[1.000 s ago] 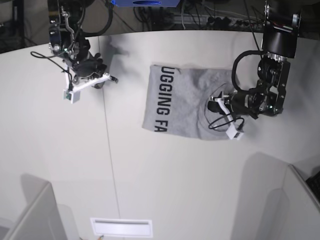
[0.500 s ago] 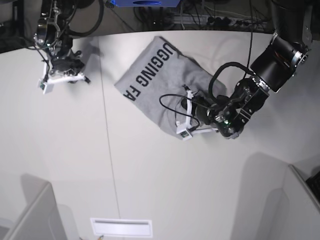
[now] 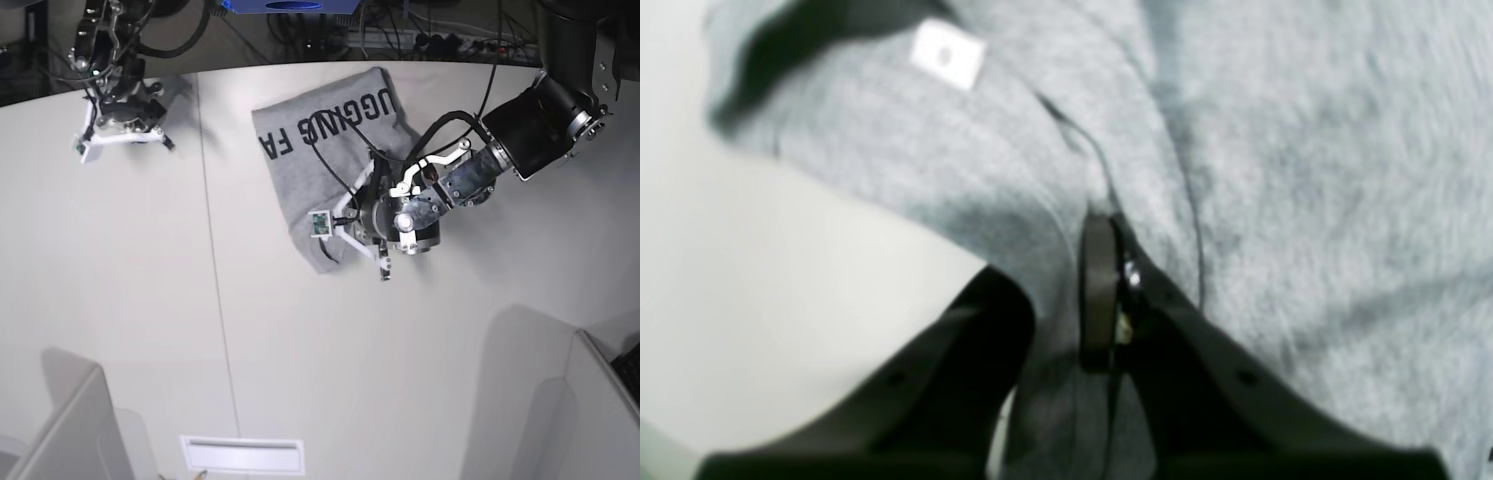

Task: Fold the T-shirt properly

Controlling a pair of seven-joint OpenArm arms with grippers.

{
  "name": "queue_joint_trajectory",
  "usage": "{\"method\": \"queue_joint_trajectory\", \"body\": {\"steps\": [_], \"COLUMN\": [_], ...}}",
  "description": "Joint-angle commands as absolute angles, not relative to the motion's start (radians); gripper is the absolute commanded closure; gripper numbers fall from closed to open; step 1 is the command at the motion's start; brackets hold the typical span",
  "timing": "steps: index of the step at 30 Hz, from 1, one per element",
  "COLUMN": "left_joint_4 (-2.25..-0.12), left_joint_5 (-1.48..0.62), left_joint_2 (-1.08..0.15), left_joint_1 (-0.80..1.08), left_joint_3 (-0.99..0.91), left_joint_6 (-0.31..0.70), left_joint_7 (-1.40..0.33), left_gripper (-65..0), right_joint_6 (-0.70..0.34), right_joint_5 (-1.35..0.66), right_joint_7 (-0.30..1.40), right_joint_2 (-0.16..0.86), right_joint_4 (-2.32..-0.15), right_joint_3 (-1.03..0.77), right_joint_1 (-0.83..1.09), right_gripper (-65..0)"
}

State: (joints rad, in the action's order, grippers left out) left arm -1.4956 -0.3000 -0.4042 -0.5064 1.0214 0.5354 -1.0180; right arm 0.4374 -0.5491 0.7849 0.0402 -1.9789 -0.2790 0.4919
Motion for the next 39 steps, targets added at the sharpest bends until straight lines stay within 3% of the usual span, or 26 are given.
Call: {"method": "queue_joint_trajectory", "body": {"steps": [1, 10, 27, 39], "left_joint_4": [-1.498, -1.492, -1.185, -1.110], "left_joint_5": [-0.268, -0.079, -0.077, -0.068], "left_joint_2": [-0.392, -0.302, -0.107, -0.071], "left_joint_1": [-0.510, -0.492, -0.522, -0.549], "left_joint_3": [1.020, 1.018, 1.017, 0.917], "left_joint_6": [0.559, 0.657, 0.657, 0.657], "left_joint_7": [-1.021, -1.021, -1.020, -1.020], "left_gripper": [0.0, 0.0, 0.0, 0.0], "right_joint_6": [0.437, 0.437, 0.437, 0.437], "right_joint_5": [-0.550, -0.549, -0.550, -0.550], "right_joint_7": [0.768, 0.768, 0.768, 0.768], "right_joint_2": [0.044, 0.036, 0.036, 0.036], "right_joint_4": [-1.997, -1.997, -1.997, -1.997], "right_joint_3": [-0.295, -0.297, -0.297, -0.294], "right_joint_1": [0.496, 0.518, 0.516, 0.516], "right_gripper": [0.0, 0.0, 0.0, 0.0]}}
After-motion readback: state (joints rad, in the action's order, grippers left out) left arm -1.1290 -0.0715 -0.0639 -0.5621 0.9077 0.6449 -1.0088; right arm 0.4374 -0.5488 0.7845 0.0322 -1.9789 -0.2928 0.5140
